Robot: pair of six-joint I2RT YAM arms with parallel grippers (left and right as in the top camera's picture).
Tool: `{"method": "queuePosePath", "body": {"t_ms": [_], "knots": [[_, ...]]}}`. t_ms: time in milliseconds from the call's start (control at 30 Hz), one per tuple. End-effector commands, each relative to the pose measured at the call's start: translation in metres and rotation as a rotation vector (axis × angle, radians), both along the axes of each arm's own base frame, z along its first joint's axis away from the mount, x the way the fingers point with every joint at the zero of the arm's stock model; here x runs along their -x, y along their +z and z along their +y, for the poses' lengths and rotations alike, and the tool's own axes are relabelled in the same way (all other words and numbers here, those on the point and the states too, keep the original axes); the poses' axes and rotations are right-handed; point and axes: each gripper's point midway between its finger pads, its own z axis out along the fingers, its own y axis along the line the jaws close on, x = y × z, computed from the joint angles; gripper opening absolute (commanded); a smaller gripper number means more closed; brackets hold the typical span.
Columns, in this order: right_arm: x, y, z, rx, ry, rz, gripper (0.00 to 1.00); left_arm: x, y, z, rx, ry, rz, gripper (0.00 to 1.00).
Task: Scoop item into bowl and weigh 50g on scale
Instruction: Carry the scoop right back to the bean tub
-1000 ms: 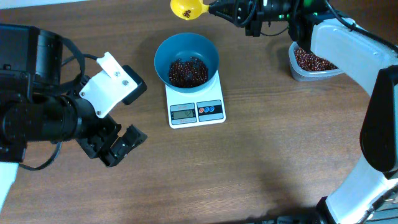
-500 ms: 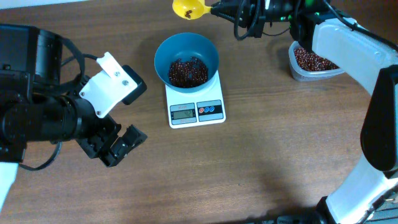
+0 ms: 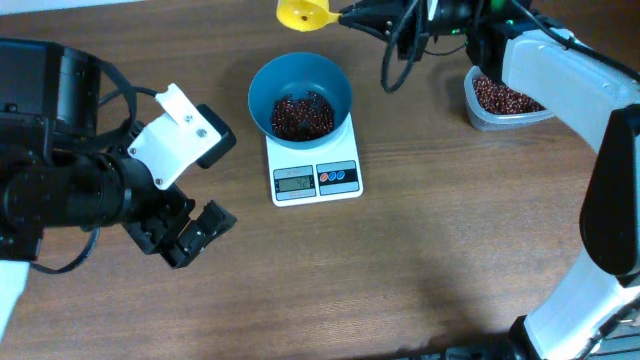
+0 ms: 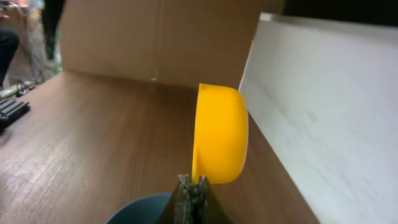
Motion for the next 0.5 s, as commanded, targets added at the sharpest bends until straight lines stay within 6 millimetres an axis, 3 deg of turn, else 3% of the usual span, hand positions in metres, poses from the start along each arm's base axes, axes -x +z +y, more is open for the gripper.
{"method": "queuePosePath", "body": {"t_ms": [0,167,233,467], "knots": [[0.007,0.003,-0.003,-0.012,0.046,-0.009,0.04,0.001,0.000,-0.001,-0.003,-0.025,-0.010,0.99],[0.005,0.002,-0.009,-0.014,0.043,-0.022,0.04,0.001,0.000,-0.002,-0.002,-0.024,-0.010,0.99],[-0.011,-0.007,-0.011,0.004,-0.039,0.005,0.04,0.001,0.000,-0.002,-0.002,-0.025,-0.010,0.99],[-0.020,-0.011,-0.012,0.017,-0.093,0.019,0.04,0.001,0.000,-0.002,-0.002,-0.025,-0.010,0.99]]}}
